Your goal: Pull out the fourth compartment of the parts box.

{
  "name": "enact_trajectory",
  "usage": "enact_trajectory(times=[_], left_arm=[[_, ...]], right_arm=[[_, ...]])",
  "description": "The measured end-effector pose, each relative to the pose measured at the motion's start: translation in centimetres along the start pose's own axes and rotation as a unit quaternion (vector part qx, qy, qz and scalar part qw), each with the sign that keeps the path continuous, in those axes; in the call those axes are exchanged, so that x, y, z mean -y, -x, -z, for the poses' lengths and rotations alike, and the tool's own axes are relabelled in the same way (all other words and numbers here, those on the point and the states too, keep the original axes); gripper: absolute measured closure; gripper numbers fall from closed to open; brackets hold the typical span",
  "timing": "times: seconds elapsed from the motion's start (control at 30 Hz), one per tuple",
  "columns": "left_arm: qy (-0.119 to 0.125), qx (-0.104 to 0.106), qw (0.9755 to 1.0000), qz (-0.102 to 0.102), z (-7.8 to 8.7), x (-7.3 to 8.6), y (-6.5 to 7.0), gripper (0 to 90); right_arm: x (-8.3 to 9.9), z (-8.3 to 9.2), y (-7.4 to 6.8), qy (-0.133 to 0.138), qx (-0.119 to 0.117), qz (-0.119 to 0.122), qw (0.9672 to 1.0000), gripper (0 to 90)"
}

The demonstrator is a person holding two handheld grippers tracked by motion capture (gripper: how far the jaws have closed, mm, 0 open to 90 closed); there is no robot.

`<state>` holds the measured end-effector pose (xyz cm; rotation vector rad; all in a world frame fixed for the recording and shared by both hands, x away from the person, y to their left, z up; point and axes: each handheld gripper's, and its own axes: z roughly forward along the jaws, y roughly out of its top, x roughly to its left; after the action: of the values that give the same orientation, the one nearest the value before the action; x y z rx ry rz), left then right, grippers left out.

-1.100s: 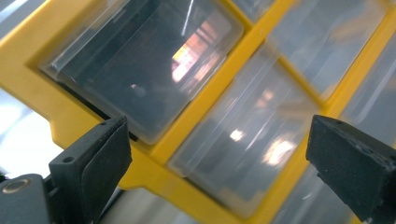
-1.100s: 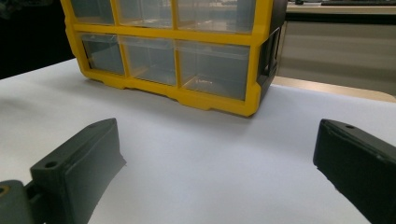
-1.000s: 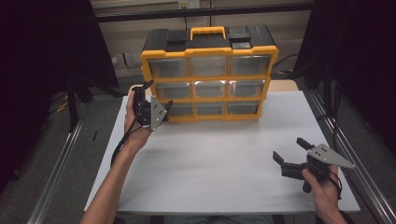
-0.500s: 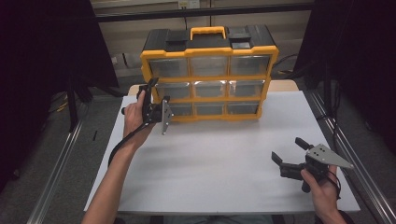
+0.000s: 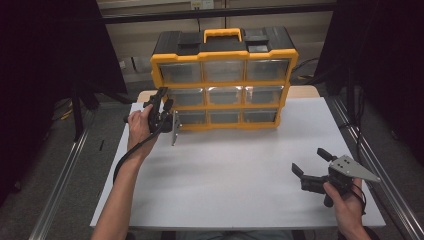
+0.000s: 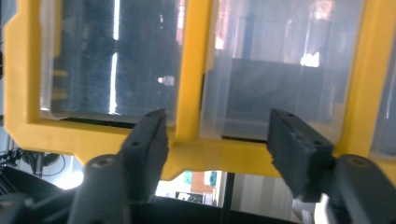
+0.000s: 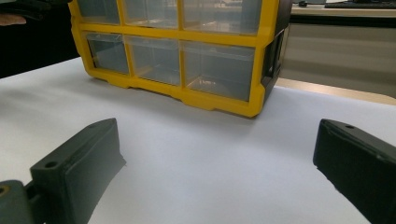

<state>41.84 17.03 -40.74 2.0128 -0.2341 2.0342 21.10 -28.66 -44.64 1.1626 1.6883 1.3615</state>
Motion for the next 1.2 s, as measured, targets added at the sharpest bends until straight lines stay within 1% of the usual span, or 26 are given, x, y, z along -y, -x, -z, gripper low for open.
enact_trajectory(times=[0.03, 0.07, 0.1, 0.13, 0.17, 0.2, 0.23, 0.3, 0.37, 0.4, 0.43, 0.47, 0.5, 0.57, 0.63, 0.7, 0.8, 0.83, 0.93, 0.97, 1.03, 1.07, 1.1, 1.13, 1.17, 1.2], left_arm=[[0.004, 0.004, 1.0000, 0.002, -0.1, 0.0, 0.1, 43.5], [0.011, 0.002, 0.9999, -0.002, -0.2, -0.1, 0.0, 44.5], [0.009, 0.004, 0.9999, 0.000, -0.2, -0.1, 0.1, 46.9], [0.012, 0.000, 0.9999, 0.000, -0.2, -0.2, 0.1, 47.6], [0.012, 0.005, 0.9999, 0.000, -0.3, -0.2, 0.1, 48.2], [0.010, 0.006, 0.9999, 0.001, -0.3, -0.3, 0.2, 51.4], [0.014, 0.007, 0.9998, -0.009, -0.3, -0.3, 0.2, 53.1], [0.018, 0.014, 0.9997, -0.009, -0.4, -0.4, 0.2, 57.7], [0.017, 0.011, 0.9997, -0.011, -0.5, -0.4, 0.2, 58.8], [0.014, 0.011, 0.9998, -0.004, -0.5, -0.3, 0.2, 58.8], [0.012, 0.018, 0.9998, 0.001, -0.5, -0.3, 0.0, 58.2], [0.018, 0.018, 0.9997, 0.004, -0.6, -0.3, -0.1, 59.1], [0.016, 0.020, 0.9997, 0.000, -0.6, -0.4, -0.2, 60.8], [0.013, 0.023, 0.9996, 0.004, -0.6, -0.4, -0.3, 62.2], [0.007, 0.019, 0.9997, 0.011, -0.6, -0.5, -0.4, 65.1], [0.005, 0.016, 0.9998, 0.006, -0.6, -0.5, -0.6, 70.2], [0.005, 0.016, 0.9998, 0.009, -0.6, -0.5, -0.7, 74.9], [0.005, 0.010, 0.9999, 0.005, -0.6, -0.6, -0.8, 76.4], [0.006, 0.015, 0.9999, 0.006, -0.7, -0.5, -0.7, 77.9], [0.000, 0.007, 0.9999, -0.014, -0.6, -0.7, -0.8, 78.2], [-0.002, 0.010, 0.9999, -0.010, -0.6, -0.6, -0.7, 78.7], [-0.001, 0.009, 0.9999, -0.014, -0.5, -0.6, -0.7, 78.8], [0.007, 0.006, 0.9999, -0.011, -0.6, -0.5, -0.6, 78.9], [0.007, 0.006, 0.9999, -0.011, -0.6, -0.5, -0.6, 79.1], [0.009, -0.002, 0.9999, -0.008, -0.5, -0.6, -0.6, 79.1], [0.005, 0.002, 1.0000, -0.007, -0.5, -0.6, -0.7, 79.2]], right_arm=[[0.0, 0.1, 0.0, 0.000, 0.000, 0.000, 1.0000, 0.8], [0.0, 0.1, 0.0, 0.000, 0.001, -0.001, 1.0000, 0.8], [0.0, 0.1, 0.1, 0.000, 0.002, 0.001, 1.0000, 0.7], [0.0, 0.2, 0.1, 0.000, 0.004, -0.001, 1.0000, 0.7], [0.0, 0.2, 0.1, 0.000, 0.004, -0.001, 1.0000, 0.7], [0.1, 0.2, 0.1, 0.002, 0.004, -0.005, 1.0000, 0.7], [0.1, 0.2, 0.1, 0.002, 0.005, -0.005, 1.0000, 0.7], [0.1, 0.3, 0.1, 0.001, 0.005, -0.006, 1.0000, 0.7], [0.1, 0.3, 0.1, 0.001, 0.007, -0.004, 1.0000, 0.7], [0.1, 0.3, 0.1, 0.001, 0.007, -0.004, 1.0000, 0.7], [0.1, 0.4, 0.1, 0.001, 0.007, -0.004, 1.0000, 0.7], [0.1, 0.4, 0.1, 0.000, 0.007, -0.003, 1.0000, 0.7], [0.1, 0.4, 0.1, 0.000, 0.007, -0.003, 1.0000, 0.7], [0.2, 0.3, 0.2, -0.001, 0.006, -0.005, 1.0000, 0.6], [0.1, 0.3, 0.1, -0.001, 0.004, -0.005, 1.0000, 0.6], [0.1, 0.3, 0.1, -0.003, 0.002, -0.001, 1.0000, 0.6], [0.1, 0.4, 0.1, -0.005, 0.002, 0.000, 1.0000, 0.5], [0.1, 0.4, 0.1, -0.004, 0.003, 0.000, 1.0000, 0.4], [0.2, 0.3, 0.1, -0.002, 0.005, -0.004, 1.0000, 0.5], [0.1, 0.3, 0.1, -0.003, 0.005, -0.005, 1.0000, 0.4], [0.1, 0.3, 0.1, -0.003, 0.005, -0.003, 1.0000, 0.5], [0.1, 0.3, 0.1, -0.005, 0.002, -0.001, 1.0000, 0.5], [0.1, 0.3, 0.1, -0.005, 0.001, 0.001, 1.0000, 0.5], [0.1, 0.3, 0.0, -0.004, 0.001, 0.001, 1.0000, 0.4], [0.1, 0.4, 0.0, -0.004, 0.001, 0.002, 1.0000, 0.4], [0.1, 0.4, 0.0, -0.004, 0.001, 0.002, 1.0000, 0.5]])
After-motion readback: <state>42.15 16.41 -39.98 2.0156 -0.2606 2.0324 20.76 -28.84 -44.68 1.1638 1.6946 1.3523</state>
